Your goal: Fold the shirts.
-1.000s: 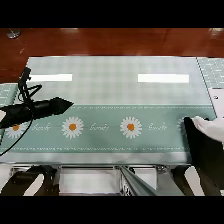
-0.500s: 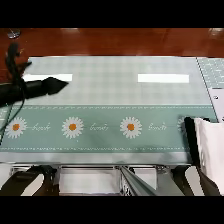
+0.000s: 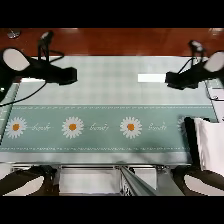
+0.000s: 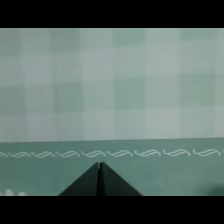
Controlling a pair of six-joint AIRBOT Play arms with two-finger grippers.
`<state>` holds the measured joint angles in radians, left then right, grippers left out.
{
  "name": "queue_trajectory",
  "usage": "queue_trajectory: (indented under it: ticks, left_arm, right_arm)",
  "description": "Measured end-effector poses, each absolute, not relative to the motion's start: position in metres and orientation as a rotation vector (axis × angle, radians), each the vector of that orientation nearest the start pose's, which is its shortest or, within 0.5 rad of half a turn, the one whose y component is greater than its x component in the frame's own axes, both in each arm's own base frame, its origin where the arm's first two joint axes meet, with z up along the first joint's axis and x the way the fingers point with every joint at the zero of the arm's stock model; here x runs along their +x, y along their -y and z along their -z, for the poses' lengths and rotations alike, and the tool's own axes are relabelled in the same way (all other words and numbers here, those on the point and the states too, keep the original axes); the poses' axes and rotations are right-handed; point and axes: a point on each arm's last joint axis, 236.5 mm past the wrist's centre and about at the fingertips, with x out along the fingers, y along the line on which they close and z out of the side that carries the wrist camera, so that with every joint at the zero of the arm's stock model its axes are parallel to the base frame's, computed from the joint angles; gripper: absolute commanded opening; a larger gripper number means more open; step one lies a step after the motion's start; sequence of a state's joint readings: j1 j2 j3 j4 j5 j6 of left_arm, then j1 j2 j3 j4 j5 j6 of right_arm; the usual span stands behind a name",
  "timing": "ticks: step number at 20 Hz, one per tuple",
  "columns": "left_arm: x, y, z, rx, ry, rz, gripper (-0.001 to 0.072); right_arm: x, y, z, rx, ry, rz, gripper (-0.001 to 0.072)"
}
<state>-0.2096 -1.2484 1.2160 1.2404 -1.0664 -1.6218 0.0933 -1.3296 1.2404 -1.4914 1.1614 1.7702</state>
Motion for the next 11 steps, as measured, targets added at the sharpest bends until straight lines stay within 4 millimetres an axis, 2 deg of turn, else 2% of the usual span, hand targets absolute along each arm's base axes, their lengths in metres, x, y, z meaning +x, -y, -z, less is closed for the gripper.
queue_trajectory:
  ticks: [2,4,11]
  left_arm:
    - [0.388,0.141,-0.042,-0.209,-1.171,0.277,0.0020]
    - [0.385,0.133,-0.032,-0.182,-1.194,0.250,0.0020]
    - [0.381,0.123,-0.021,-0.149,-1.219,0.221,0.0020]
  right_arm:
    - [0.397,-0.050,0.006,0.112,-1.320,0.038,0.0023]
    - [0.390,-0.048,0.019,0.072,-1.367,0.060,0.0023]
    - [0.384,-0.042,0.030,0.020,-1.415,0.093,0.0022]
